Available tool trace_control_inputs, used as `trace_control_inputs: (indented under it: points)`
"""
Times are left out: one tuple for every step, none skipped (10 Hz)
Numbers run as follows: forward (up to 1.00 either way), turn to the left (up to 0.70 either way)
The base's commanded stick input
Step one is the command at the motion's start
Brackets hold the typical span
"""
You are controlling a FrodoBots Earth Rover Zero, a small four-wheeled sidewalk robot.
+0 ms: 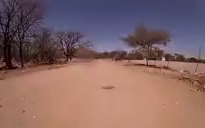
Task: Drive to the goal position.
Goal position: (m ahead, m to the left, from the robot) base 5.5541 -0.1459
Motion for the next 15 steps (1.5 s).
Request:
trace_control_inputs:
  points:
    - [1.00,0.00]
    - [1.00,0.00]
    - [1.00,0.00]
    - [1.00,0.00]
    - [1.00,0.00]
    - [1.00,0.00]
    - [1.00,0.00]
    - [1.00,0.00]
    - [1.00,0.00]
    - [1.00,0.00]
    - [1.00,0.00]
    - [1.00,0.00]
    - [1.00,0.00]
    - [1.00,0.00]
    - [1.00,0.00]
